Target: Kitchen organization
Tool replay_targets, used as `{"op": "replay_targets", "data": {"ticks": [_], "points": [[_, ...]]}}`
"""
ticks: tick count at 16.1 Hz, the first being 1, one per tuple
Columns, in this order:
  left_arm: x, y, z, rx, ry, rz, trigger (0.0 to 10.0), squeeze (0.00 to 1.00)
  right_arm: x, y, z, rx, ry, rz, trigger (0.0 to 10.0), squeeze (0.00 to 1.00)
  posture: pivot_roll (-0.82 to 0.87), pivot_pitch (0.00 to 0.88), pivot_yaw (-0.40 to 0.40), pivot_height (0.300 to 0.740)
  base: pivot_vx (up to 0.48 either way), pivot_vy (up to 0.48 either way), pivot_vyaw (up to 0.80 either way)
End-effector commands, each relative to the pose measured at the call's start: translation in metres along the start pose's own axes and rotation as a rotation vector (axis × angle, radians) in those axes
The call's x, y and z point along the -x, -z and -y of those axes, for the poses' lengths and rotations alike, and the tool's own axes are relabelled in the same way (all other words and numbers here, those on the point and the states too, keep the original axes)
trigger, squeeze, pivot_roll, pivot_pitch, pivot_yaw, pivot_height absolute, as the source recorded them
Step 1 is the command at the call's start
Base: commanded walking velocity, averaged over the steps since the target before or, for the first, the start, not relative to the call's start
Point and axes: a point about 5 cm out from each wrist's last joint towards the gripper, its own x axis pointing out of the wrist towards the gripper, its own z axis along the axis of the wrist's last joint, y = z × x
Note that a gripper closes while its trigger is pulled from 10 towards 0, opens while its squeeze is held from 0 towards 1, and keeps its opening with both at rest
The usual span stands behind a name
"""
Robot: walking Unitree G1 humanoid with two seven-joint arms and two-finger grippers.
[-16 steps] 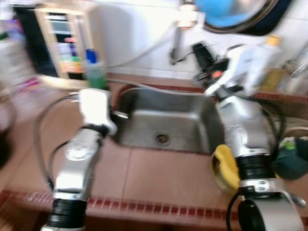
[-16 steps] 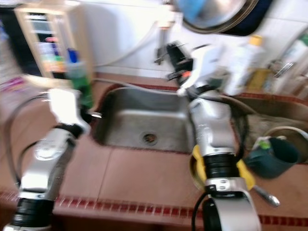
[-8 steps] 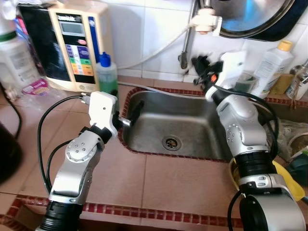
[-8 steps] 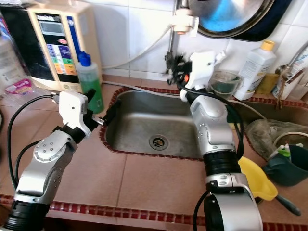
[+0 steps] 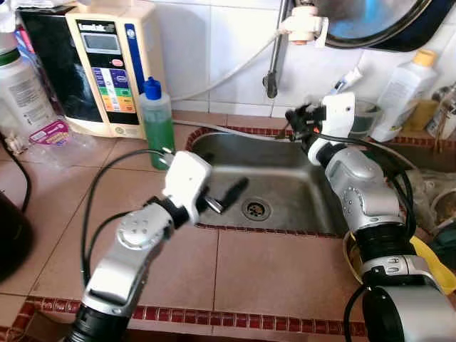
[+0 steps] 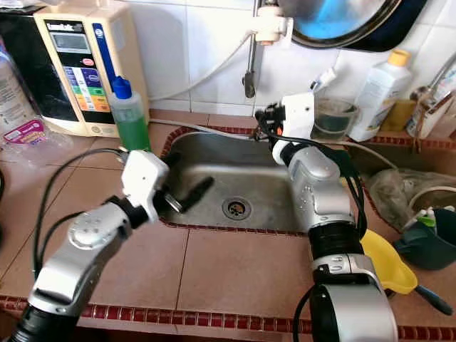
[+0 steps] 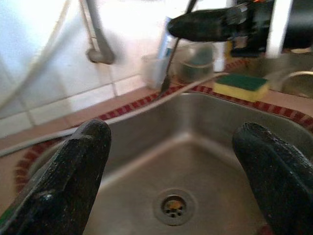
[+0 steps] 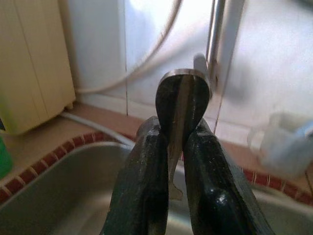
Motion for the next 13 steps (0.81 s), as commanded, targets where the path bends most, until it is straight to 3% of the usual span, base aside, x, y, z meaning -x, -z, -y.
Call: {"op": "replay_targets", "data": {"ticks": [1, 8, 13], "points": [[-0.001, -0.003, 0.004, -0.002, 0.022, 0.002, 10.0, 0.00, 0.000, -0.004, 0.004, -0.022, 0.003, 0.001, 10.0, 0.00, -0.08, 0.089, -0.004, 0.740, 0.000, 0.000, 0.00], [-0.005, -0.003, 0.033, -0.015, 0.101, -0.022, 10.0, 0.00, -0.002, 0.027, -0.017, -0.143, -0.086, -0.129, 10.0, 0.00, -0.07, 0.082, 0.001, 0.740, 0.000, 0.000, 0.00], [-0.005, -0.002, 0.036, -0.042, 0.101, -0.038, 10.0, 0.00, -0.001, 0.039, -0.024, -0.134, -0.086, -0.185, 10.0, 0.00, -0.06, 0.067, -0.002, 0.740, 0.000, 0.000, 0.00]]}}
